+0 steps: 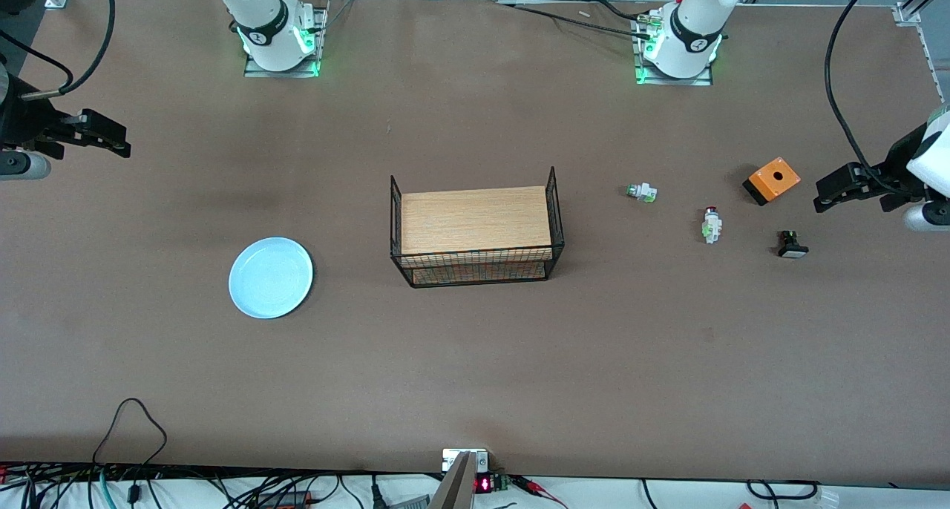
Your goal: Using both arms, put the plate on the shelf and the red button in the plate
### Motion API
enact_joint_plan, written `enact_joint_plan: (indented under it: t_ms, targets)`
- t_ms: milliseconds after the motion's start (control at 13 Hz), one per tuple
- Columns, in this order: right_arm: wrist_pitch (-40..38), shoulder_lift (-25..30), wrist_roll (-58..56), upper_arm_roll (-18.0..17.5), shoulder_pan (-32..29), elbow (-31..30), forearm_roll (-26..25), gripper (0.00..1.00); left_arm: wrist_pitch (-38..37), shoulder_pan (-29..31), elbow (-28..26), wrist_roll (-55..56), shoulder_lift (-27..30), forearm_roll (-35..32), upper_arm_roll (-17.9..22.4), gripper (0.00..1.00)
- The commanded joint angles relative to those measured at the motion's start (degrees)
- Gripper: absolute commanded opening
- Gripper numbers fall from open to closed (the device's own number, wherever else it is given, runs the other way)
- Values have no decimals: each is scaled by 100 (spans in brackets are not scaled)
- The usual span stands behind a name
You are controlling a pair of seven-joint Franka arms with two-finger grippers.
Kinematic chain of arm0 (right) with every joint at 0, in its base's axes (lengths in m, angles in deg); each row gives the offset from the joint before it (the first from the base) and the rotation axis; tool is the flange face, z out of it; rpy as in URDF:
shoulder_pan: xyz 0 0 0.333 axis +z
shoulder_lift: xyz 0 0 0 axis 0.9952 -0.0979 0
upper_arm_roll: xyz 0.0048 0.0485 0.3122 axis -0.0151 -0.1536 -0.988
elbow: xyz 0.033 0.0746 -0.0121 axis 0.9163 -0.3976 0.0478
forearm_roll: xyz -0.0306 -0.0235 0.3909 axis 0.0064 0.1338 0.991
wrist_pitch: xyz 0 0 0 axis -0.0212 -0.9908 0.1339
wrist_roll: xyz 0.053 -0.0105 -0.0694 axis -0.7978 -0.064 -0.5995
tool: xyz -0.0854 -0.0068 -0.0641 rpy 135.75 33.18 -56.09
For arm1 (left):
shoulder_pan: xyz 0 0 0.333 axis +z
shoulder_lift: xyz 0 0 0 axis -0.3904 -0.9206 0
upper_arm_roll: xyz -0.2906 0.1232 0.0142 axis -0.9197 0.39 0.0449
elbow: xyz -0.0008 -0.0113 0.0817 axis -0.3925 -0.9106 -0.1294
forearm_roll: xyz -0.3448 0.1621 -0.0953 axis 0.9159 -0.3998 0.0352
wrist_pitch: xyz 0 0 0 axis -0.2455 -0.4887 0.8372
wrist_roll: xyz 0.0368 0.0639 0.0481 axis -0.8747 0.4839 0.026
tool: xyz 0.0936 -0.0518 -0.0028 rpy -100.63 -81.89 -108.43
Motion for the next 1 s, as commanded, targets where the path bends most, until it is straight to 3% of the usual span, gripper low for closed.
enact_joint_plan:
  t_ms: [0,538,923]
  targets:
    - [-93,-69,91,-18,27,156,-24,100,-57,12,-57,46,70,38,7,100]
    - [-49,-165,100,17,-33,156,28,100,-31,3,4,46,44,38,-11,100]
    - [-40,-525,47,281,-349,173,845,100,-31,3,4,46,44,38,-19,100]
